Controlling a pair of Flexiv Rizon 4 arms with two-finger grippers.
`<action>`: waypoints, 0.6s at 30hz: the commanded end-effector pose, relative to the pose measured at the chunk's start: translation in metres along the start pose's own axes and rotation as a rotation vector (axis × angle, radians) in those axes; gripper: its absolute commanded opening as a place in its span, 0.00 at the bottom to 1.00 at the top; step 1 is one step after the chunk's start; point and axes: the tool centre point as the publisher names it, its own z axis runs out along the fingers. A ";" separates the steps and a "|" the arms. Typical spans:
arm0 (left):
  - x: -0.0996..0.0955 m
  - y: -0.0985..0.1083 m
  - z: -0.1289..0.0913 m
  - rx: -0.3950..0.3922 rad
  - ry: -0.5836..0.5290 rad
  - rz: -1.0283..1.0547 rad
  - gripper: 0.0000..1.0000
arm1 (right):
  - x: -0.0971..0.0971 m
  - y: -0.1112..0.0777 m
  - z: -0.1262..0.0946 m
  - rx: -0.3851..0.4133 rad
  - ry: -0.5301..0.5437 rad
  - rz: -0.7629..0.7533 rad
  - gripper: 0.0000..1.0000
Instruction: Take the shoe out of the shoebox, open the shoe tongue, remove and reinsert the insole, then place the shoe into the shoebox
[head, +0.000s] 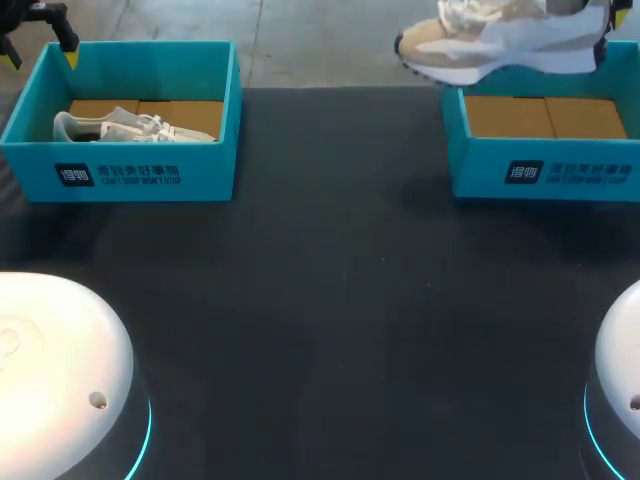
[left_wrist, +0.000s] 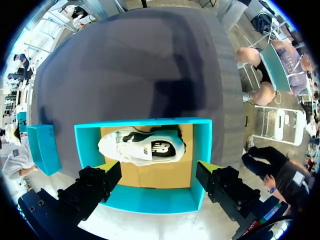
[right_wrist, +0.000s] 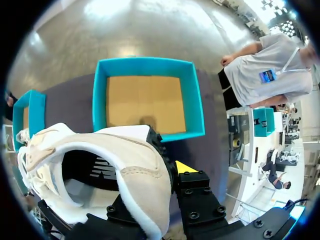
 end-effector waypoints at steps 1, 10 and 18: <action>0.000 -0.001 0.000 -0.002 0.002 0.001 1.00 | 0.009 -0.050 -0.009 -0.195 -0.013 0.016 0.00; 0.000 -0.001 0.000 -0.002 0.002 0.001 1.00 | 0.061 -0.116 -0.002 -0.229 -0.022 0.018 0.00; 0.000 -0.001 0.000 -0.002 0.002 0.001 1.00 | 0.095 -0.154 0.009 -0.264 -0.024 0.043 0.00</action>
